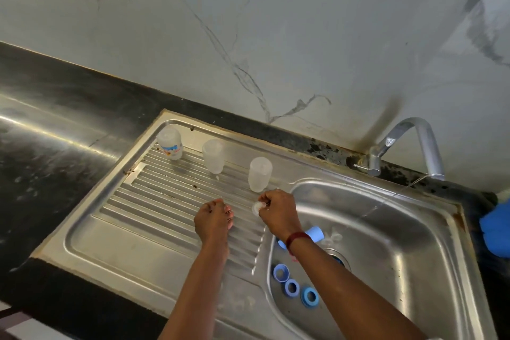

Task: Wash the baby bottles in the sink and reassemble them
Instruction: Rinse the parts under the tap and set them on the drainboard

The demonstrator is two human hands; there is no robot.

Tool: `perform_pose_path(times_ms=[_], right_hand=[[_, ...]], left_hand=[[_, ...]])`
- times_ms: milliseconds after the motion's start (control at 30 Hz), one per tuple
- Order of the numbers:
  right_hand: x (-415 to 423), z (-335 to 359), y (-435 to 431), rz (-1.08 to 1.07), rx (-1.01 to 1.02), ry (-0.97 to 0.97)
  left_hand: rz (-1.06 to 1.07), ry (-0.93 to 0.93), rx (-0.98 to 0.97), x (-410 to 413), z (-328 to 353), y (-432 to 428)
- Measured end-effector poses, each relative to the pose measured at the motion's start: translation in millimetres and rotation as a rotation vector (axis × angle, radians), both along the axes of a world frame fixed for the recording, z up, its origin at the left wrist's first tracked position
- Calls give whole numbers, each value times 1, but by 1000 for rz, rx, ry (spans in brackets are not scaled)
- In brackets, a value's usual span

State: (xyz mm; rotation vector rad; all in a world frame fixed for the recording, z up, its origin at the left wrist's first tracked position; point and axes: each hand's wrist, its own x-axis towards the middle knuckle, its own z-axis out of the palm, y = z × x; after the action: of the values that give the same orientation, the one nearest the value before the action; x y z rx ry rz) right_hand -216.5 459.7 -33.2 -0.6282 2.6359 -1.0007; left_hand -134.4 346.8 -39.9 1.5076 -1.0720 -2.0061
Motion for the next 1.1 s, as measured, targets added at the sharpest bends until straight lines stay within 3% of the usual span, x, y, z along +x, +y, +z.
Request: perform_pose_path(times_ms=[400, 700, 933, 1100], right_hand=[[3, 2, 7, -2, 4, 2], [18, -2, 90, -160, 12, -35], [28, -22, 161, -288, 55, -91], [20, -39, 208, -380, 97, -183]], left_hand=[[-95, -17, -114, 3, 6, 18], [-476, 29, -81, -7, 12, 81], [-778, -31, -22, -16, -2, 138], [-863, -124, -62, -29, -28, 157]])
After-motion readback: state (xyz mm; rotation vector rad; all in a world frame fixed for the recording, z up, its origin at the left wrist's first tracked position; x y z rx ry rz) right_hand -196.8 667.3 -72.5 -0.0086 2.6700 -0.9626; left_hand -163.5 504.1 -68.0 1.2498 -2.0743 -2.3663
